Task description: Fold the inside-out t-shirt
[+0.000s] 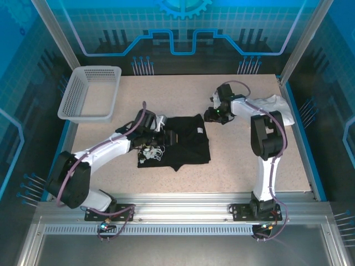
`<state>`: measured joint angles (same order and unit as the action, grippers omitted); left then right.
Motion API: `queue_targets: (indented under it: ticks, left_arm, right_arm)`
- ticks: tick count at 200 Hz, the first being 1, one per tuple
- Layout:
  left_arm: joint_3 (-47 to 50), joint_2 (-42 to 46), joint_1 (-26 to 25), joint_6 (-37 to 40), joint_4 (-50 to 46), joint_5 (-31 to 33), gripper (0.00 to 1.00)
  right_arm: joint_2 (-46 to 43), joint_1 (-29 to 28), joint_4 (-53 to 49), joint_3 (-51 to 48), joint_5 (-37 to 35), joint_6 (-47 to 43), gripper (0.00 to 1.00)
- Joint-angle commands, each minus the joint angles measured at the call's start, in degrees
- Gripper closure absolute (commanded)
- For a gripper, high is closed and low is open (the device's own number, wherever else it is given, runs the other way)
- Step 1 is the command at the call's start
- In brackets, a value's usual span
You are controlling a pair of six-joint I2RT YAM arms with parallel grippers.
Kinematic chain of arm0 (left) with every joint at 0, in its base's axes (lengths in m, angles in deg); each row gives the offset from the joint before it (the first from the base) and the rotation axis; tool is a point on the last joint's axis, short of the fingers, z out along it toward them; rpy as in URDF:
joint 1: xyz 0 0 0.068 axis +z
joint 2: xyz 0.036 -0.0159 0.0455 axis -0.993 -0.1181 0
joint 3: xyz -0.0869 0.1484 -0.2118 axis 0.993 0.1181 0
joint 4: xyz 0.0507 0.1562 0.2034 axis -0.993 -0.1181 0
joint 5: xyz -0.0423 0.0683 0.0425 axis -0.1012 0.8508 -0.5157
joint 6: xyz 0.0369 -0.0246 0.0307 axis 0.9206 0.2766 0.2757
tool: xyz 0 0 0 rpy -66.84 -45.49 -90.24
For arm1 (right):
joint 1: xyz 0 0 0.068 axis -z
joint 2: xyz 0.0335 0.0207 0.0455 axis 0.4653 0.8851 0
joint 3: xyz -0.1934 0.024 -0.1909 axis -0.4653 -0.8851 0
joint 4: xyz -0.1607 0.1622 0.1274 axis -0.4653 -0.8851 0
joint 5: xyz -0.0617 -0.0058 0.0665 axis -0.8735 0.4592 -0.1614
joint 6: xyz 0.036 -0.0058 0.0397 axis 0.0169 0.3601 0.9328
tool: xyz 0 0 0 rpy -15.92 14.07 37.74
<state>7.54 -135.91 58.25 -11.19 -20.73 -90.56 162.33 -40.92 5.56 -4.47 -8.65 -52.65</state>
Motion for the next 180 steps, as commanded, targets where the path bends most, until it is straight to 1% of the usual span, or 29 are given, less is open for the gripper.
queue_targets:
  ticks: [1, 13, 29, 41, 61, 71, 88, 108, 124, 144, 161, 180]
  left_arm:
    - [-3.11, -0.76, 4.97, -1.00, -1.81, 3.16, 0.34]
    - [-4.65, -3.55, 7.29, -2.45, -1.26, 3.37, 0.34]
    - [-6.95, -8.03, 9.85, -3.55, 0.02, 3.12, 0.34]
    - [-8.90, -11.72, 11.31, -3.66, 0.82, 3.49, 0.34]
    - [-13.28, -18.78, 12.72, -2.38, 1.01, 4.61, 0.34]
    - [-15.54, -22.23, 13.08, -1.87, 1.38, 4.91, 0.34]
    - [-18.70, -27.66, 13.78, -1.51, 1.12, 6.09, 0.34]
    - [-19.87, -31.71, 15.48, -2.20, 1.59, 7.22, 0.35]
    - [-19.23, -32.07, 16.42, -3.11, 2.63, 6.90, 0.35]
    - [-18.46, -30.13, 16.53, -2.42, 1.58, 7.53, 0.35]
    - [-16.62, -26.31, 16.53, -1.16, 0.62, 7.91, 0.35]
    - [-12.03, -19.53, 16.53, -1.03, 2.05, 7.06, 0.34]
  right_arm:
    - [-11.95, -1.38, -0.77, -4.93, -0.87, -2.11, 0.55]
    - [-16.18, -3.93, 0.84, -9.36, 0.61, -1.68, 0.55]
    - [-19.62, -8.33, 4.36, -15.03, 2.99, 0.82, 0.54]
    - [-20.63, -11.69, 7.16, -18.43, 3.86, 3.37, 0.54]
    - [-20.21, -16.06, 11.30, -22.85, 3.15, 7.20, 0.54]
    - [-19.03, -17.05, 12.88, -24.61, 2.35, 8.97, 0.55]
    - [-16.38, -17.14, 13.17, -26.24, 1.50, 11.01, 0.56]
    - [-14.17, -16.90, 11.68, -27.46, -2.00, 11.41, 0.57]
    - [-12.46, -15.57, 10.09, -27.45, -3.85, 10.95, 0.57]
    - [-11.85, -13.28, 7.08, -25.73, -5.55, 9.10, 0.57]
    - [-15.09, -12.21, 5.91, -24.72, -6.05, 6.25, 0.55]
    - [-20.13, -13.15, 5.48, -24.34, -4.16, 3.25, 0.52]
